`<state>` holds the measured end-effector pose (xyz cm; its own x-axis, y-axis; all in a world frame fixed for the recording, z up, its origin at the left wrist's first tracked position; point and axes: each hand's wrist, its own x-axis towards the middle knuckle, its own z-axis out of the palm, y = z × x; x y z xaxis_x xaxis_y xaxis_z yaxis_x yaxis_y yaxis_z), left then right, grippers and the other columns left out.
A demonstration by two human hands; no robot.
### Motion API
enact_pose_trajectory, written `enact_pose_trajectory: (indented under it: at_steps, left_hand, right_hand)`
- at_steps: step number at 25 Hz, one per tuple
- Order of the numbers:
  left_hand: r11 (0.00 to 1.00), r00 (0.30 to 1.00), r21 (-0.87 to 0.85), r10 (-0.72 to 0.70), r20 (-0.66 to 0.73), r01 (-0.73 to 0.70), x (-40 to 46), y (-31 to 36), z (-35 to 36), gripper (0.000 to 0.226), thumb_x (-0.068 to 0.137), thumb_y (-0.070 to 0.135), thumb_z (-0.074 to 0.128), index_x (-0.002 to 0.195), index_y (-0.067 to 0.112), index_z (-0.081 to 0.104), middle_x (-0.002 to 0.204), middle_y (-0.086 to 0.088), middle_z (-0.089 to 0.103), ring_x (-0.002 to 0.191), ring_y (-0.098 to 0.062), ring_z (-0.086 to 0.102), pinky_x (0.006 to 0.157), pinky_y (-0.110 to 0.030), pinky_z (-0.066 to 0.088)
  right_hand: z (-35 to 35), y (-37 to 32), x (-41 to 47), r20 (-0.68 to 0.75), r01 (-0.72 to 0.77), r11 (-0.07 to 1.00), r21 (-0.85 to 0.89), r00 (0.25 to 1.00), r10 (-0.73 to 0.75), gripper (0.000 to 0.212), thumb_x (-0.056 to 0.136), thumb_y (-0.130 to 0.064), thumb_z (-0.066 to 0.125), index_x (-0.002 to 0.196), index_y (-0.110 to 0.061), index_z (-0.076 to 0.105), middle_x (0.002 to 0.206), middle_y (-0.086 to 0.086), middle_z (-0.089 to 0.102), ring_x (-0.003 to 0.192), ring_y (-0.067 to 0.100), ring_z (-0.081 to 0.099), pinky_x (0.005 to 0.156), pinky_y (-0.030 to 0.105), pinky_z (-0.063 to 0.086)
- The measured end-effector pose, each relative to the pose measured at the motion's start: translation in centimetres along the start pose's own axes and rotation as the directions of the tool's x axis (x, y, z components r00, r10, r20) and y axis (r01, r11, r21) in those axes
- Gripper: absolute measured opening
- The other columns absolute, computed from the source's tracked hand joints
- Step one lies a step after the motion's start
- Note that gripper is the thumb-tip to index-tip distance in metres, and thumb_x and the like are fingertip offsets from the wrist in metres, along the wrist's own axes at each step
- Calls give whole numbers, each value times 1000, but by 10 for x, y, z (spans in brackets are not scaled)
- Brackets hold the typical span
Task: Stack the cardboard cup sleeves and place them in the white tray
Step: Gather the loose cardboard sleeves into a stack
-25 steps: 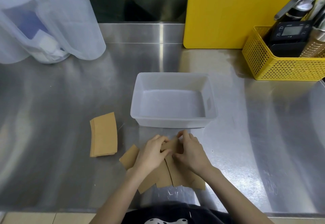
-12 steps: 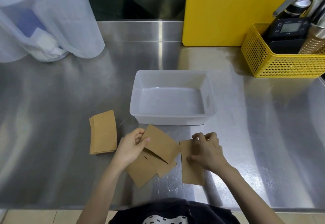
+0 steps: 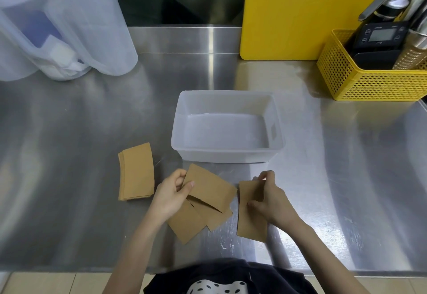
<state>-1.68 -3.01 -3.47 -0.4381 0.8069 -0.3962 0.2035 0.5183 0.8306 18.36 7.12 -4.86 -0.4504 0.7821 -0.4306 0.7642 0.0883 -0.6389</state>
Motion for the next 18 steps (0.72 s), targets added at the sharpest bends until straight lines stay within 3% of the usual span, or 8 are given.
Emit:
enact_pose_trajectory:
  at_steps: [4,7,8,11,12,15,18]
  left_hand:
    - [1000,1000,14,6,-10,-6,-1,2,0,12,89,15,47,100,11,53,92,6,71,93,-16,64,88,-34,44]
    - [997,999,64,40,12,-41,-2,4,6,14,92,16,42,101,10,50,94,-1,72,88,-23,63,83,-40,47]
    - [997,999,58,48,26,-49,-3,6,8,14,92,15,40,101,9,48,95,-5,72,82,-24,62,81,-38,49]
    - [999,996,28,43,73,-45,-6,13,18,16,94,13,36,105,4,44,99,-6,65,61,-14,56,57,-7,46]
    - [999,996,20,32,84,-33,-7,15,20,20,94,14,35,109,3,43,103,-5,63,58,-10,59,54,-3,44]
    - [1000,995,-28,-9,102,12,-7,15,23,35,94,18,35,125,2,36,123,-8,58,67,-9,64,57,2,41]
    - [998,992,-70,0,125,9,-11,19,25,36,93,20,39,125,3,35,109,-3,61,71,-9,62,58,2,42]
  right_hand:
    - [-11,-4,-4,-59,96,986,135,994,-89,45,81,-2,52,119,-24,40,79,13,59,74,27,54,57,13,39]
    - [-18,-15,-5,-91,150,968,200,987,-134,26,82,-9,58,100,-25,50,73,-2,64,74,19,59,60,11,40]
    - [-19,-20,-5,-87,163,965,204,985,-148,19,82,-11,60,95,-23,53,75,-4,64,74,16,59,60,12,41]
    - [-19,-34,-3,-70,229,958,170,973,-220,12,83,-13,59,95,-17,61,83,-3,62,75,8,57,63,3,41]
    - [-17,-39,-3,-63,258,955,144,966,-251,14,84,-12,57,97,-16,62,87,-3,61,75,8,56,64,1,40]
    - [-10,-50,2,-78,320,946,48,946,-316,20,84,-12,57,103,-14,63,91,-2,49,74,9,50,67,0,37]
    - [-6,-59,5,-62,362,932,-11,930,-362,26,83,-12,58,109,-13,61,91,-1,44,75,12,48,68,10,36]
